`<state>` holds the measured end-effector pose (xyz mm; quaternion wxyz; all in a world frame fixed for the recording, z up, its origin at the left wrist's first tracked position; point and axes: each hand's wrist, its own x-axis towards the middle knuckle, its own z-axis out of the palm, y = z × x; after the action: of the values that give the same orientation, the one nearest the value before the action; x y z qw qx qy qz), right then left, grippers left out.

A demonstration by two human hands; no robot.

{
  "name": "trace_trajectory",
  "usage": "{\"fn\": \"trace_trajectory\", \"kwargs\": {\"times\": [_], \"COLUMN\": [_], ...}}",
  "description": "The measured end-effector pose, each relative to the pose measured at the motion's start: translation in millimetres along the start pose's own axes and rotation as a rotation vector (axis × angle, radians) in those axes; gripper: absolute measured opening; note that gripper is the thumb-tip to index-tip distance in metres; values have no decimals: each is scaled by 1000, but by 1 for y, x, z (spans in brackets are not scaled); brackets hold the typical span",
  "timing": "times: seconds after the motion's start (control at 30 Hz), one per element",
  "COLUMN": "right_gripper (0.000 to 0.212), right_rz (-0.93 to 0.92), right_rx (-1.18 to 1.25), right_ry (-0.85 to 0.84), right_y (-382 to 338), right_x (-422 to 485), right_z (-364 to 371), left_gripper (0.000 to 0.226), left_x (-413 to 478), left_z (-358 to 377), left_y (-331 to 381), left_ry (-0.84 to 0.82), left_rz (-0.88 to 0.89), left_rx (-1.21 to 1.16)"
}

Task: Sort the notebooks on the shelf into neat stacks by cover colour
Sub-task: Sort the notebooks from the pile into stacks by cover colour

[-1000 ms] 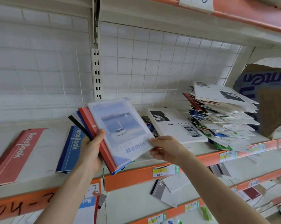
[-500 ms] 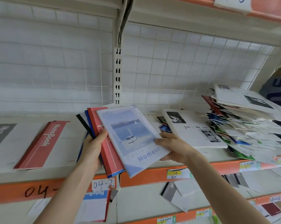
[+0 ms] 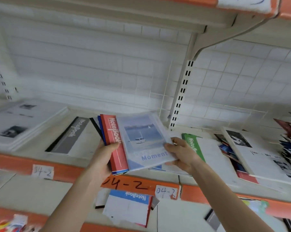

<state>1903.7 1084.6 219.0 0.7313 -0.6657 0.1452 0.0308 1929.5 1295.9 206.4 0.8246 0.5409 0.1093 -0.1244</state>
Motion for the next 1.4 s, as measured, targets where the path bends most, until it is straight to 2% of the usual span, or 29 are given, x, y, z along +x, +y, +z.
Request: {"fn": "trace_trajectory", "kwargs": {"times": [0.2, 0.43, 0.57, 0.97, 1.4], "right_gripper": [13, 13, 14, 14, 20], "right_rz": [1, 5, -15, -64, -48], "right_rx": [52, 77, 103, 62, 194], "right_ry": [28, 66, 124, 224, 106], "right_y": [8, 19, 23, 19, 27], "right_x": [11, 9, 9, 13, 36], "right_z": [74, 153, 184, 225, 268], "left_gripper": [46, 26, 34, 35, 35], "left_x": [13, 23, 30, 38, 33], "left_z": [-87, -161, -192, -239, -274], "left_y": [36, 72, 87, 112, 128], "left_ry": [61, 73, 65, 20, 87], "left_rz": [-9, -66, -59, -66, -13], "left_rx": [66, 125, 119, 77, 58]}}
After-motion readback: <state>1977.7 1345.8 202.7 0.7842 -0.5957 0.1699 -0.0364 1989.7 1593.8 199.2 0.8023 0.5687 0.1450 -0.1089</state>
